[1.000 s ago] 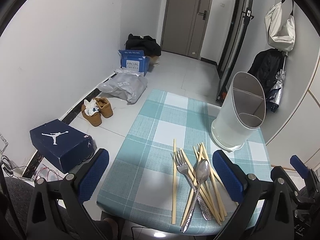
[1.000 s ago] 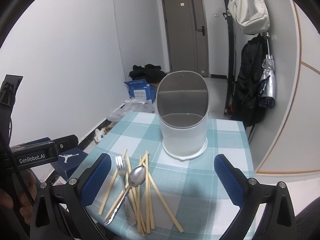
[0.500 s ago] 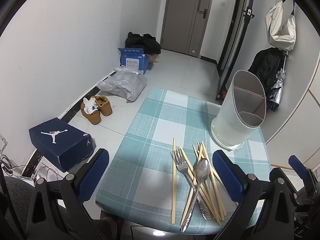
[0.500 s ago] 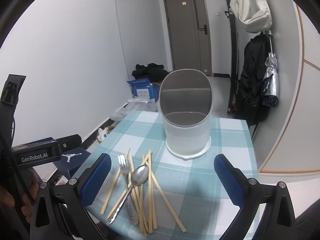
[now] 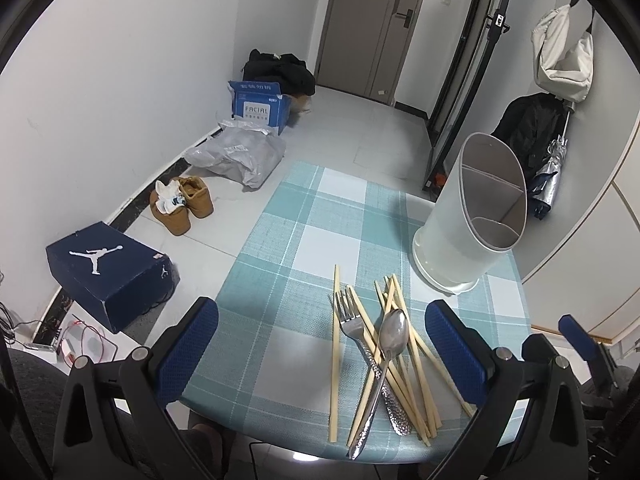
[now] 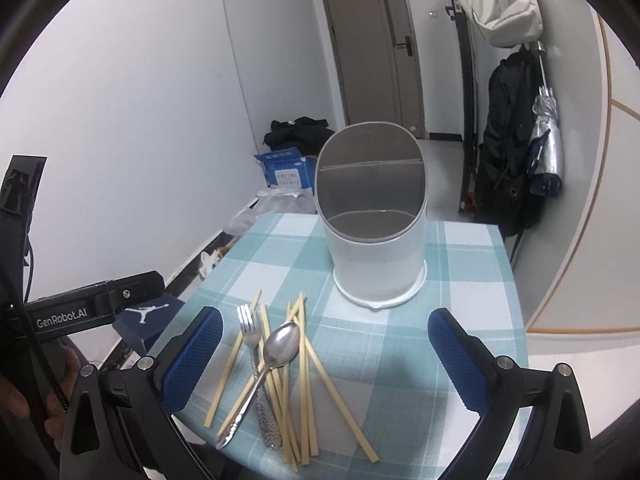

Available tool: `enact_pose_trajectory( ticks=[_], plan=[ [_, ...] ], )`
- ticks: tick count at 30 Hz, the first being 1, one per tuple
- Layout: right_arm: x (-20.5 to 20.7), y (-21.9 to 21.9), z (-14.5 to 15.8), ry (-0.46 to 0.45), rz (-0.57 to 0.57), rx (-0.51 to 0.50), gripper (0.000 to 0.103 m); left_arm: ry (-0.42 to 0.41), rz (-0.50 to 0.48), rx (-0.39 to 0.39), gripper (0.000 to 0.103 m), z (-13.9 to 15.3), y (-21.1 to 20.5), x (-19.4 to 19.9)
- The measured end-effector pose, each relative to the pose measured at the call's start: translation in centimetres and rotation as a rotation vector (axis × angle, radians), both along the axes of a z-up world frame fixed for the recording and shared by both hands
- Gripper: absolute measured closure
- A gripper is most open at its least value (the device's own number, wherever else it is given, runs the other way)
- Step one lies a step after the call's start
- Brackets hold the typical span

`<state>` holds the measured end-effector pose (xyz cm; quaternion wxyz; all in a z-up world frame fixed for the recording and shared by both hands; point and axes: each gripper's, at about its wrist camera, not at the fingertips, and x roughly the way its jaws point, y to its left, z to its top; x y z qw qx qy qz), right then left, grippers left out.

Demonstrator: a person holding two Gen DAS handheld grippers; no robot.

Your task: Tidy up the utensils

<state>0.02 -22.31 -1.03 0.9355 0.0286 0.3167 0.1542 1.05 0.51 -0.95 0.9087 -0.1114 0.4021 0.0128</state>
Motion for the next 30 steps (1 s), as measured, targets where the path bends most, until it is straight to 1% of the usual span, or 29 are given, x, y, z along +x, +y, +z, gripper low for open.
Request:
enact_pose_trajectory(
  ticks=[3, 6, 8, 11, 13, 14, 16, 18, 21, 23, 27, 29, 30],
  plan=[
    [0.6, -0.1, -0.4, 0.025, 0.006, 0.020, 0.000, 0.021, 0.002, -0.032, 0.001, -0.3, 0.5, 0.6],
    [1.6, 0.0, -1.2, 0.076, 0.020, 0.043, 0.000, 0.051, 0.017, -0.055, 0.001, -0.8, 0.9, 1.2],
    [2.3, 0.3, -1.9, 0.113, 0.036, 0.055, 0.002, 0.079, 0.032, -0.078, 0.001, -1.3, 1.5, 1.9],
    [3.8, 1.0, -3.1, 0.175, 0.062, 0.053, 0.010, 0.115, 0.063, -0.114, 0.001, -1.9, 2.5, 2.8],
    [4.9, 1.5, -4.2, 0.228, 0.092, 0.060, 0.022, 0.138, 0.076, -0.143, 0.001, -2.5, 3.1, 3.5],
    [5.4, 1.9, -4.7, 0.258, 0.110, 0.069, 0.025, 0.148, 0.083, -0.149, 0.001, -2.7, 3.3, 3.7],
    [6.1, 2.4, -5.6, 0.312, 0.152, 0.097, 0.034, 0.169, 0.096, -0.168, 0.001, -3.2, 3.8, 4.3],
    [6.9, 3.0, -6.7, 0.378, 0.192, 0.142, 0.039, 0.192, 0.110, -0.182, 0.001, -3.7, 4.3, 4.8],
    [7.8, 3.4, -8.1, 0.470, 0.228, 0.215, 0.041, 0.216, 0.121, -0.211, 0.001, -4.2, 4.9, 5.3],
    [8.2, 3.4, -9.0, 0.523, 0.231, 0.237, 0.042, 0.234, 0.129, -0.226, 0.001, -4.5, 5.2, 5.6],
    [9.0, 3.0, -10.7, 0.628, 0.213, 0.313, 0.042, 0.253, 0.132, -0.258, 0.001, -4.8, 5.5, 6.0],
    [9.3, 2.8, -11.0, 0.658, 0.207, 0.352, 0.045, 0.259, 0.134, -0.270, 0.001, -4.8, 5.6, 6.1],
    [9.3, 2.8, -11.0, 0.660, 0.203, 0.352, 0.047, 0.262, 0.136, -0.272, 0.001, -4.9, 5.7, 6.1]
  ],
)
